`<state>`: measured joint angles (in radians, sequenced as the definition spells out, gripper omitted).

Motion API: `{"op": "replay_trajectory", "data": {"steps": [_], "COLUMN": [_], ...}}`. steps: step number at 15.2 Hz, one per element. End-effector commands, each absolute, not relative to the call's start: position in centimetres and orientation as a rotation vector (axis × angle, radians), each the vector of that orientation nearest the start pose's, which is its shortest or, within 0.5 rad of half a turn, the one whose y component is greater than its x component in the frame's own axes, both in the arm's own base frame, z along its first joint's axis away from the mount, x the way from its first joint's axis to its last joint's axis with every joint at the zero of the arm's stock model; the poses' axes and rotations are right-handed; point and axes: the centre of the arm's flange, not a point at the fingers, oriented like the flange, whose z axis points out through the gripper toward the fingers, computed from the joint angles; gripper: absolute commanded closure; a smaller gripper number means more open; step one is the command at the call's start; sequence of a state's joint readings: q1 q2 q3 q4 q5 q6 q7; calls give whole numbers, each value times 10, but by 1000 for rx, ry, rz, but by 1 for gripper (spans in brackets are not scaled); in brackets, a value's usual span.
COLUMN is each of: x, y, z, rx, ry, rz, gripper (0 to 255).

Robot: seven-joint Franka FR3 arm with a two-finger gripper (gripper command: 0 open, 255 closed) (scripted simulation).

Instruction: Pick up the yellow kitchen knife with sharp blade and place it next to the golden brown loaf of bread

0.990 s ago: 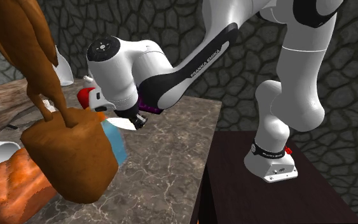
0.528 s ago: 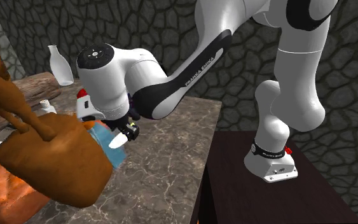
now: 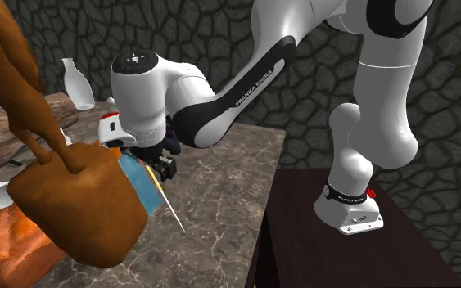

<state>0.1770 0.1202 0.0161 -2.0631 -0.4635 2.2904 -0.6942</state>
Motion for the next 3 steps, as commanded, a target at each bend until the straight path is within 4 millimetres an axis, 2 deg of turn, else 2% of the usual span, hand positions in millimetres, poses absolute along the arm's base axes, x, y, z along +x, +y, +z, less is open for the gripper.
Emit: {"op": "replay_trajectory", "data": {"steps": [1, 3], "x": [572, 573], "y": [102, 102], "z": [387, 388], "rx": [-2958, -2942], "ry": [-1922, -1937], "rz": [-21, -22], "gripper": [0, 0]}}
